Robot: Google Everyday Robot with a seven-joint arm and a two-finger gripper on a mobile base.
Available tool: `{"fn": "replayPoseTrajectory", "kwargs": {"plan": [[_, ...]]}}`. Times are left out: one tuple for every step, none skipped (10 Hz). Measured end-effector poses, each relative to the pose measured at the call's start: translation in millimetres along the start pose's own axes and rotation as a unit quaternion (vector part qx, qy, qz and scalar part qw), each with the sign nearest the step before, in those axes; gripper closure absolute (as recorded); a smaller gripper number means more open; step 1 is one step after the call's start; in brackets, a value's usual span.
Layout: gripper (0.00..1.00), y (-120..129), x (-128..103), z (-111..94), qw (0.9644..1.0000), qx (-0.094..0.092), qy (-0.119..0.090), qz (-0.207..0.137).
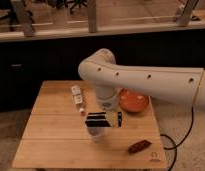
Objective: Place the eraser in the ceramic cup
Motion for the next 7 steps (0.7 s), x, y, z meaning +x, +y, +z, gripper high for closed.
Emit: {"fn": "replayPoseTrajectory", "kwargs": {"plan": [[1.00, -0.2, 2.0, 2.6, 1.0000, -0.004, 0.003, -0.001], [1.00, -0.4, 5.0, 6.4, 0.9999, -0.011, 0.008, -0.002], [1.00, -0.6, 6.6, 8.8, 0.9998, -0.015, 0.012, -0.004], [1.00, -0.8, 7.6, 11.5, 0.9996, -0.020, 0.017, -0.006], [1.00, -1.0, 7.8, 13.9, 0.9995, -0.024, 0.021, -0.008], [1.00, -1.1, 7.9, 16.0, 0.9993, -0.027, 0.023, -0.009], [1.00, -1.4, 8.5, 18.5, 0.9992, -0.030, 0.025, -0.010]]}}
